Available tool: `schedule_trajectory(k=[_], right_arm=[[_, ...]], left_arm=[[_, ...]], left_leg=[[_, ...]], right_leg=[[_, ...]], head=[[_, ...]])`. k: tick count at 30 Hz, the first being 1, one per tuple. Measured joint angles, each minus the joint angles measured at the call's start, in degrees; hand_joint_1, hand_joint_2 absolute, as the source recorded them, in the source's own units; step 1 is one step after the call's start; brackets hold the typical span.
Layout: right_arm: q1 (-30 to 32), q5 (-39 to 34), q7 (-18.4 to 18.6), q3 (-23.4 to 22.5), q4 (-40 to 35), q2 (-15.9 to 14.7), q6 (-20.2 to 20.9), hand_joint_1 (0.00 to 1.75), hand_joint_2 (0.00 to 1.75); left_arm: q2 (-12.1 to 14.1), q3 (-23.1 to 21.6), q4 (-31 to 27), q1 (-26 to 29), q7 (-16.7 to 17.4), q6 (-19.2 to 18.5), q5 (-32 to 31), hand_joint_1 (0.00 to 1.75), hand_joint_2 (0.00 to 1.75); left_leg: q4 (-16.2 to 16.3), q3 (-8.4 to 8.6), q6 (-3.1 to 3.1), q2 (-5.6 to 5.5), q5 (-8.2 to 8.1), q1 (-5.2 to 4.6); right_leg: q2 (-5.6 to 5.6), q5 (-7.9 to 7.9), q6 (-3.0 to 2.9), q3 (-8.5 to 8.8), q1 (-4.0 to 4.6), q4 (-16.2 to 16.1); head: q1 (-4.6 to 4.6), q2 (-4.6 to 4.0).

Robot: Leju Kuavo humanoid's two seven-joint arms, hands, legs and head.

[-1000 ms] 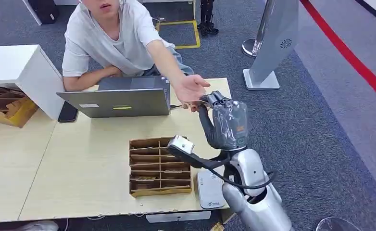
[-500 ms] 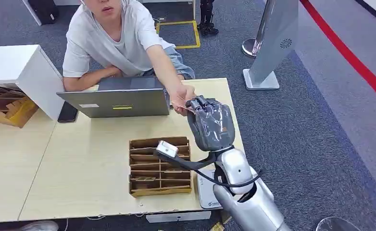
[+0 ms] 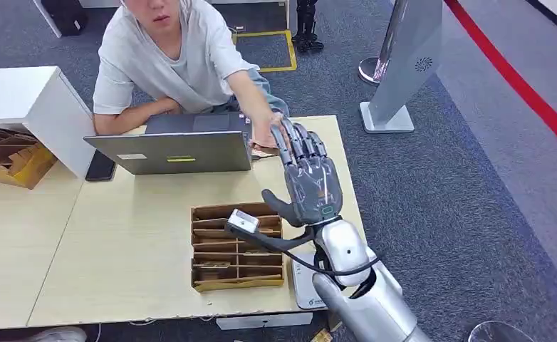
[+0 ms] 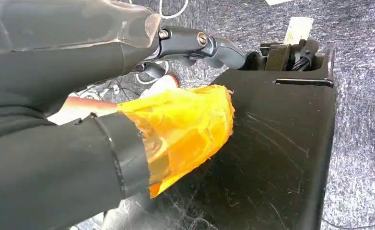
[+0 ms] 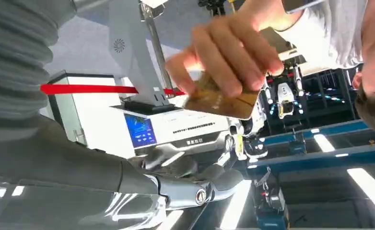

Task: Pass the card to the sensor for recognition and then transmit it.

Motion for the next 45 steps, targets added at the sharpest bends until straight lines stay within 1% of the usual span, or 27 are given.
schedule_trajectory(k=[19,24,30,31,36,45], right_arm=[[-0.29,-0.53,-0.04,0.35,0.44,0.02,0.15,0.0,0.0],[-0.05,-3.65,-1.53,0.7,-0.35,0.02,-0.02,0.0,0.0],[0.54,-4.74,-2.21,1.16,-1.53,0.0,-0.07,0.0,0.0],[0.73,-5.12,-2.43,1.18,-1.79,0.02,-0.09,0.0,1.75],[2.59,-7.26,-4.15,1.99,-3.39,0.0,-0.18,0.0,1.75],[4.31,-7.78,-4.55,3.23,-4.48,0.0,-0.2,0.0,1.75]], left_arm=[[-0.02,0.0,0.0,-0.02,0.0,0.0,-0.07,0.0,0.0],[-0.02,0.02,0.0,-0.02,0.0,0.07,-0.09,0.0,0.0],[-0.02,0.02,0.0,-0.02,0.0,0.13,-0.09,0.0,0.0],[-0.02,0.02,0.0,-0.02,0.0,0.15,-0.09,0.0,0.0],[-0.02,0.02,0.0,-0.02,0.33,0.28,0.0,0.0,0.0],[-0.02,0.02,0.0,-0.01,0.44,0.44,0.07,0.0,0.0]], left_leg=[[0.0,0.0,0.0,0.0,0.0,0.0],[0.0,0.0,0.0,0.0,0.0,0.0],[0.0,0.0,0.0,0.0,0.0,0.0],[0.0,0.0,0.0,0.0,0.0,0.0],[0.0,0.0,0.0,0.0,0.0,0.0],[0.0,0.0,0.0,0.01,0.0,0.0]], right_leg=[[0.0,0.0,0.0,0.0,0.0,0.0],[0.0,0.0,0.0,0.0,0.0,0.0],[0.0,0.0,0.0,-0.01,0.0,0.0],[0.0,0.0,0.0,-0.01,0.0,0.0],[0.0,-0.01,0.0,-0.01,0.0,0.0],[0.0,-0.01,0.0,-0.01,0.0,0.0]], head=[[-0.02,0.0],[0.0,0.0],[-0.02,0.0],[0.0,0.0],[-0.02,0.0],[-0.02,0.0]])
